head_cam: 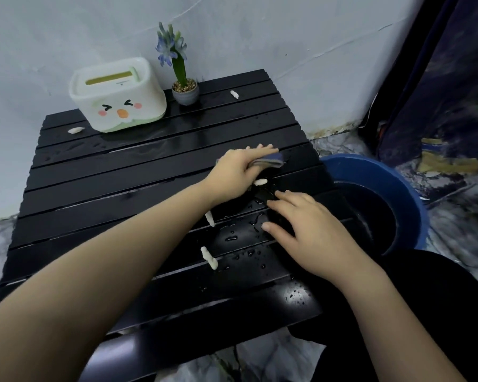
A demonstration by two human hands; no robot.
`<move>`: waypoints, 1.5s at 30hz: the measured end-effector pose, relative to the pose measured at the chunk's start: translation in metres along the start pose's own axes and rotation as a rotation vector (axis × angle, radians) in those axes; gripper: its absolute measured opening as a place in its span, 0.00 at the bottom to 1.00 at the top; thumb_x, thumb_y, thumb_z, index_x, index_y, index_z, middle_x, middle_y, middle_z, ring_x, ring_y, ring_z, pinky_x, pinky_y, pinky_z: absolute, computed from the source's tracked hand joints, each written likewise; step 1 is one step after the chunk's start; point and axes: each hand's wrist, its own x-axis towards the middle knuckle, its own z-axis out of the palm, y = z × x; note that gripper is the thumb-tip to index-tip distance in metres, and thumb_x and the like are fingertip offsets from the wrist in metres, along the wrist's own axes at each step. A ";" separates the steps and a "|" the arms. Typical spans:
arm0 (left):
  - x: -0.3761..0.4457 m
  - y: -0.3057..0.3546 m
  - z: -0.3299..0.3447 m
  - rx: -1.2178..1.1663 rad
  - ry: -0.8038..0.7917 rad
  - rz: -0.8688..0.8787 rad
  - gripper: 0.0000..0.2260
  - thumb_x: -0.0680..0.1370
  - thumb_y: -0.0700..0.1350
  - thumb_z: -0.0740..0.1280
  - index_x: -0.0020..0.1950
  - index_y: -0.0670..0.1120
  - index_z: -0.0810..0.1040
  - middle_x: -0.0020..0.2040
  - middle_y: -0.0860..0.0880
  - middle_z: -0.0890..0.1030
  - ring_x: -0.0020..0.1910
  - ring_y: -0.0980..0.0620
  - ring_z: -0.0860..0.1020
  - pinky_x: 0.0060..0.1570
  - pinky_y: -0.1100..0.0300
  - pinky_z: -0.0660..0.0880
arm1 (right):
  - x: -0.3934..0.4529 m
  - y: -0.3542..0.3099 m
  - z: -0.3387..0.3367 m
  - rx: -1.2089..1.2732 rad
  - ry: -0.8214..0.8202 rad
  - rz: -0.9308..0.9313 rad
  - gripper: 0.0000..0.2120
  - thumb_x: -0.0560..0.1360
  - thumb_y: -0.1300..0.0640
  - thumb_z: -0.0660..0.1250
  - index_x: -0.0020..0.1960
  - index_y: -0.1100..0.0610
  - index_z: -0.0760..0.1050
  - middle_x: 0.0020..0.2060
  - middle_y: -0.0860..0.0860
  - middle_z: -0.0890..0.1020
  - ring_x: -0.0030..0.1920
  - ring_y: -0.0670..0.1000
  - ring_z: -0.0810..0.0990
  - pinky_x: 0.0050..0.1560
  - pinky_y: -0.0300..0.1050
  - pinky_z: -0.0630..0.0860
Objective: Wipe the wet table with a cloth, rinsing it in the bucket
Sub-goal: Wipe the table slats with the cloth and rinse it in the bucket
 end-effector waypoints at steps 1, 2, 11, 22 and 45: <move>-0.006 0.005 -0.007 -0.054 0.032 -0.027 0.16 0.81 0.39 0.63 0.69 0.49 0.76 0.64 0.51 0.80 0.61 0.56 0.79 0.63 0.66 0.72 | -0.001 0.005 -0.006 0.004 0.026 0.015 0.26 0.81 0.41 0.60 0.75 0.50 0.67 0.76 0.49 0.66 0.77 0.48 0.60 0.74 0.46 0.58; -0.012 0.008 -0.016 -0.113 0.092 -0.054 0.15 0.81 0.40 0.63 0.68 0.49 0.77 0.60 0.53 0.82 0.54 0.56 0.82 0.58 0.65 0.75 | -0.002 0.011 -0.011 -0.002 0.057 0.031 0.26 0.81 0.41 0.60 0.76 0.50 0.66 0.77 0.49 0.65 0.77 0.49 0.59 0.74 0.47 0.58; -0.153 -0.035 -0.089 0.291 0.508 -0.538 0.19 0.82 0.42 0.60 0.73 0.52 0.71 0.75 0.48 0.68 0.76 0.45 0.63 0.73 0.49 0.63 | 0.017 0.068 -0.024 -0.006 -0.044 0.155 0.33 0.82 0.41 0.58 0.81 0.51 0.51 0.81 0.48 0.48 0.80 0.50 0.47 0.78 0.53 0.49; -0.097 0.008 -0.003 0.315 0.237 -0.313 0.24 0.80 0.39 0.63 0.76 0.49 0.67 0.78 0.49 0.62 0.79 0.47 0.56 0.78 0.50 0.52 | 0.018 0.070 -0.020 0.090 -0.073 0.188 0.32 0.82 0.42 0.57 0.81 0.49 0.52 0.81 0.44 0.47 0.80 0.50 0.49 0.75 0.56 0.58; 0.062 -0.001 0.006 0.525 0.162 -0.274 0.18 0.82 0.44 0.58 0.72 0.47 0.67 0.75 0.46 0.64 0.72 0.40 0.63 0.63 0.42 0.71 | 0.021 0.078 -0.021 0.138 -0.061 0.173 0.30 0.83 0.45 0.58 0.81 0.49 0.52 0.80 0.42 0.46 0.79 0.44 0.47 0.75 0.45 0.55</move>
